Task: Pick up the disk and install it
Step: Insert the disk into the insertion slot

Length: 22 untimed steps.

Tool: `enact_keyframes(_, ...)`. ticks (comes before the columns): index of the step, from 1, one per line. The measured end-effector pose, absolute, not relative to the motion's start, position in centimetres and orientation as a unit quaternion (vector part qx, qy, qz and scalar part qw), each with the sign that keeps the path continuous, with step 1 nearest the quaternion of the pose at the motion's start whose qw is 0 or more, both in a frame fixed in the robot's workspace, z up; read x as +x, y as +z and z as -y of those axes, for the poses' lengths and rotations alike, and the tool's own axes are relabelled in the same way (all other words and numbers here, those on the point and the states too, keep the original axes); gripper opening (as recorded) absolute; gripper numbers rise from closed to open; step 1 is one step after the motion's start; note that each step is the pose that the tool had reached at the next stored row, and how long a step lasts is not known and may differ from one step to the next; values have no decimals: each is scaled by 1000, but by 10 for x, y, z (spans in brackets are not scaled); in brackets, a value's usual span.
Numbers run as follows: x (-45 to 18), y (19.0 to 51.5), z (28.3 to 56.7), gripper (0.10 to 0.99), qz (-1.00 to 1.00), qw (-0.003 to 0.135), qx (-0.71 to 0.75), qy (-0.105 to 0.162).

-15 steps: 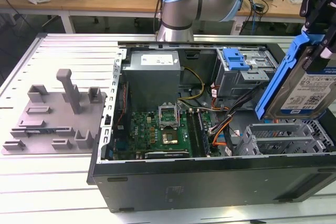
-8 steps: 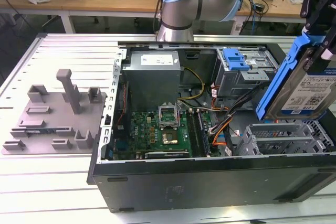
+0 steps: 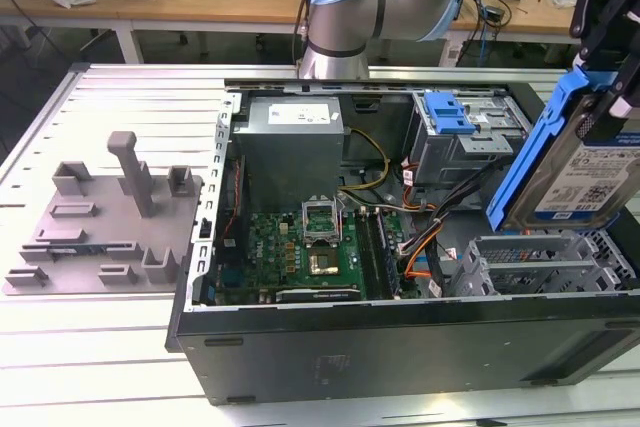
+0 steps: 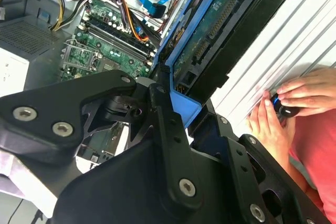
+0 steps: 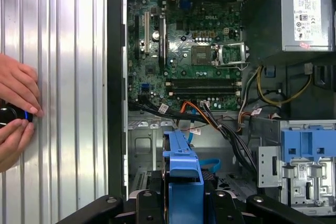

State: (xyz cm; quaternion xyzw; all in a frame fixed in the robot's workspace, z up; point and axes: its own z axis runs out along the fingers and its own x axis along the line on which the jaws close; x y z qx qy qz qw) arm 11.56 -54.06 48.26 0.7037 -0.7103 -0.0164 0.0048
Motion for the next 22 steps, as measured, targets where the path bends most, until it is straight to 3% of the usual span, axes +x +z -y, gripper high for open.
enact_keyframes(22, 116, 476, 546, 369, 708, 5, 706, -16)
